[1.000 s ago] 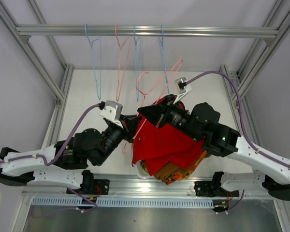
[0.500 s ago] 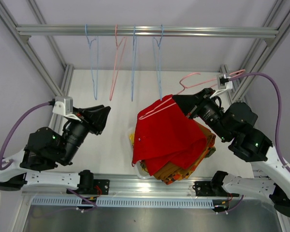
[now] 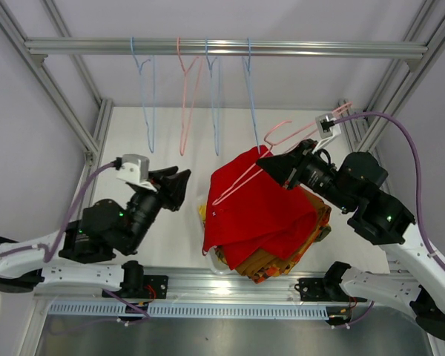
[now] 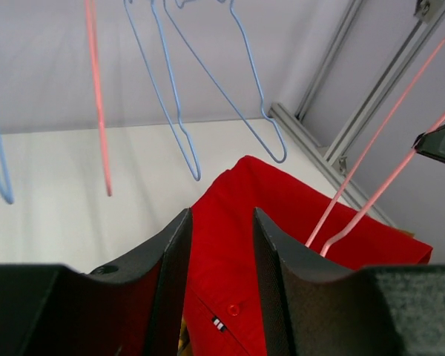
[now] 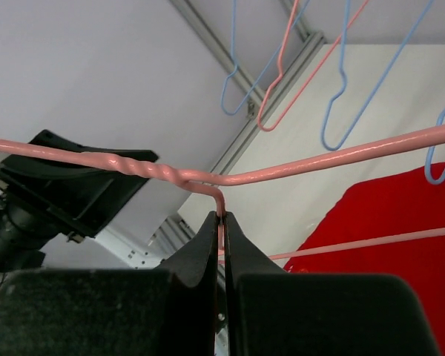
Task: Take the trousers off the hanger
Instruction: Place the hanger at the clothesline.
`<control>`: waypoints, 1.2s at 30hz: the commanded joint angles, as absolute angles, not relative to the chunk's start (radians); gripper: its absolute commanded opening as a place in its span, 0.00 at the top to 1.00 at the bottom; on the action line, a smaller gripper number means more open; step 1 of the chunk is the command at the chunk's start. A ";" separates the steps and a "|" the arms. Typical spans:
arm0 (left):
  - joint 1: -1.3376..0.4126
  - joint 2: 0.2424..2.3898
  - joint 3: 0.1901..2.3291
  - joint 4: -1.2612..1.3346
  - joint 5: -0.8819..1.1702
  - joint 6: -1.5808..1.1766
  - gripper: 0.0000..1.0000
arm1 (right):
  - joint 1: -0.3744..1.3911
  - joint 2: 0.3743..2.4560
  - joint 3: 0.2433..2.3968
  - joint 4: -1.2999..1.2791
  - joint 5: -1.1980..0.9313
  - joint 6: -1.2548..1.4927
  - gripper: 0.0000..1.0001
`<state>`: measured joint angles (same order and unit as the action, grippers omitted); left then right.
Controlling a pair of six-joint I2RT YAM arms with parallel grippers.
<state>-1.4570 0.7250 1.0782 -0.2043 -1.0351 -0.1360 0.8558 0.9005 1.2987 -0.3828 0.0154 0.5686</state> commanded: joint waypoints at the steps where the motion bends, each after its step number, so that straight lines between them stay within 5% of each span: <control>1: -1.447 0.804 1.068 -0.137 -0.986 -0.139 0.58 | 0.851 0.900 1.296 -0.337 -0.123 0.592 1.00; 36: -1.447 1.003 1.161 -0.123 -0.822 -0.367 0.66 | 0.853 0.919 1.140 -0.149 -0.189 0.673 1.00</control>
